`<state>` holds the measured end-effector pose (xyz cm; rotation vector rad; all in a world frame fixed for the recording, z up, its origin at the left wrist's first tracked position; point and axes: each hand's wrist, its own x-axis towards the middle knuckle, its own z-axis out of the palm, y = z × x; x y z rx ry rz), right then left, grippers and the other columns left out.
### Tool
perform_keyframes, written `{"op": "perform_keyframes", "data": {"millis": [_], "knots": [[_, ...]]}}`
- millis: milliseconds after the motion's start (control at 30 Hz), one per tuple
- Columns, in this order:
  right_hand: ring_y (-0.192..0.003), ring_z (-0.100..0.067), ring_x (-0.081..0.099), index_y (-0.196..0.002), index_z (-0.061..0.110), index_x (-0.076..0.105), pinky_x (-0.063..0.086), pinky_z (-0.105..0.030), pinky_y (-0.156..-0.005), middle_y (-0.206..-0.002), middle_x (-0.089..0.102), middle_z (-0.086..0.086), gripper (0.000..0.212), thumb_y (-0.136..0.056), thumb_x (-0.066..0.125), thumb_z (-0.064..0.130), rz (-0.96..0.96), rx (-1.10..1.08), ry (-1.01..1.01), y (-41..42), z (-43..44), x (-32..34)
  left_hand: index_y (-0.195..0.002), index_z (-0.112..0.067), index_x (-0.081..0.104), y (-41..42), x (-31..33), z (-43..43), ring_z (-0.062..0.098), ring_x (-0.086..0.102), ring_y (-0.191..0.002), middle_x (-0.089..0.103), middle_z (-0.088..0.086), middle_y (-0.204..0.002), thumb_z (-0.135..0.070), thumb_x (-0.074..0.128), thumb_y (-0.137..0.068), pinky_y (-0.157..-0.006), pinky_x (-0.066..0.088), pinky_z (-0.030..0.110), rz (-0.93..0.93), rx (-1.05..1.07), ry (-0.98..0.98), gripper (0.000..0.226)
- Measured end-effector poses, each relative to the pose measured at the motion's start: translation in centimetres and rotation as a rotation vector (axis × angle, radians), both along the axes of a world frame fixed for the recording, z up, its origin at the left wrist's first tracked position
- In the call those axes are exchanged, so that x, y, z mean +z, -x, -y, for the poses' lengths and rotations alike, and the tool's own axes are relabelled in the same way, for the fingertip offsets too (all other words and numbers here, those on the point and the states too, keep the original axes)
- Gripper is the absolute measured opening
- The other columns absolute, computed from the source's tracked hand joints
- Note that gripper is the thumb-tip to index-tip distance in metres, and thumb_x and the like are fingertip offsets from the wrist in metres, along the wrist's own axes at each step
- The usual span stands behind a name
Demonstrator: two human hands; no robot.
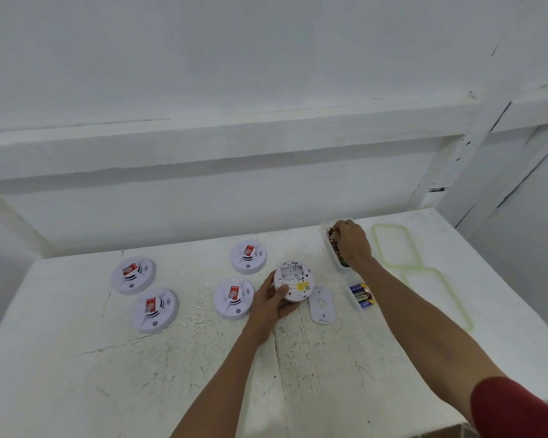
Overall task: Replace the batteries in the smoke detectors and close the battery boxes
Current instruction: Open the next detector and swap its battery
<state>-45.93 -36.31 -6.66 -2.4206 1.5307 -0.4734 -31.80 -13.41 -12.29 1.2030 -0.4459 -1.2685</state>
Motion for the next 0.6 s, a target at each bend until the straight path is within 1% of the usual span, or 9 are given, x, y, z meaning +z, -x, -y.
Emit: {"op": "perform_keyframes", "data": {"millis": [67,133,200,267,300,333,367,467,600], "knots": [[-0.095,-0.031,0.058,-0.109,0.002,0.063,0.049,-0.04,-0.078,-0.104,0.062,-0.015,0.024,-0.1,0.043,0.011,0.17,-0.1,-0.011,0.0,-0.5,0.6,-0.148,-0.022,0.051,0.0,-0.1,0.0,0.031,0.069,-0.121,0.071,0.009,-0.133,-0.015,0.061,-0.104,-0.1,0.058,0.05,-0.006,-0.002,0.002,0.046],[-0.095,-0.025,0.06,-0.112,0.003,0.064,0.048,-0.035,-0.08,-0.103,0.066,-0.01,0.023,-0.099,0.047,0.014,0.362,-0.177,-0.03,-0.3,-1.3,1.4,-0.149,-0.021,0.051,-0.1,-0.1,0.0,0.032,0.069,-0.121,0.071,0.009,-0.133,-0.015,0.062,-0.103,-0.1,0.058,0.05,-0.013,-0.003,0.005,0.047],[-0.085,-0.015,0.061,-0.11,0.004,0.064,0.045,-0.024,-0.074,-0.093,0.068,0.0,0.019,-0.099,0.053,0.015,0.522,-0.202,-0.045,-0.8,-2.7,2.4,-0.147,-0.021,0.052,-0.1,0.0,-0.1,0.032,0.07,-0.12,0.071,0.01,-0.132,-0.014,0.062,-0.103,-0.098,0.059,0.049,-0.019,-0.003,0.009,0.046],[-0.07,-0.004,0.059,-0.1,0.007,0.064,0.042,-0.015,-0.065,-0.078,0.065,0.011,0.01,-0.097,0.058,0.014,0.613,-0.184,-0.047,-1.4,-4.3,3.2,-0.144,-0.022,0.054,0.0,0.2,-0.1,0.032,0.07,-0.119,0.072,0.01,-0.131,-0.013,0.062,-0.102,-0.095,0.061,0.045,-0.033,0.002,0.012,0.043],[-0.066,0.0,0.059,-0.094,0.008,0.064,0.041,-0.011,-0.061,-0.073,0.064,0.014,0.008,-0.096,0.06,0.014,0.638,-0.171,-0.052,-1.7,-5.0,3.4,-0.143,-0.023,0.055,0.0,0.3,-0.1,0.032,0.07,-0.118,0.072,0.011,-0.131,-0.013,0.062,-0.102,-0.094,0.061,0.044,-0.038,0.004,0.013,0.042],[-0.064,0.001,0.059,-0.091,0.007,0.066,0.042,-0.009,-0.06,-0.07,0.064,0.013,0.009,-0.094,0.062,0.015,0.651,-0.163,-0.058,-2.0,-5.8,3.4,-0.143,-0.022,0.055,0.0,0.3,-0.1,0.033,0.07,-0.118,0.072,0.011,-0.131,-0.012,0.063,-0.102,-0.093,0.061,0.044,-0.042,0.004,0.014,0.042],[-0.064,-0.002,0.06,-0.09,0.006,0.068,0.044,-0.009,-0.061,-0.071,0.066,0.008,0.011,-0.093,0.065,0.017,0.648,-0.157,-0.061,-2.3,-6.6,3.3,-0.143,-0.022,0.055,0.0,0.2,-0.1,0.033,0.07,-0.118,0.071,0.011,-0.131,-0.013,0.063,-0.102,-0.093,0.062,0.044,-0.044,0.005,0.014,0.042],[-0.067,-0.009,0.062,-0.09,0.007,0.07,0.049,-0.017,-0.066,-0.073,0.069,-0.001,0.012,-0.091,0.068,0.019,0.59,-0.101,-0.084,-2.9,-8.8,2.7,-0.143,-0.022,0.055,0.0,0.2,-0.1,0.034,0.07,-0.118,0.071,0.012,-0.131,-0.012,0.063,-0.102,-0.093,0.061,0.045,-0.052,0.01,0.007,0.043],[-0.068,-0.009,0.064,-0.086,0.009,0.07,0.053,-0.024,-0.067,-0.072,0.068,0.001,0.013,-0.09,0.069,0.021,0.54,-0.079,-0.162,-3.3,-10.9,1.3,-0.144,-0.022,0.054,0.0,0.2,0.0,0.033,0.071,-0.117,0.072,0.011,-0.13,-0.011,0.062,-0.103,-0.094,0.061,0.045,-0.055,0.007,0.004,0.044]]}}
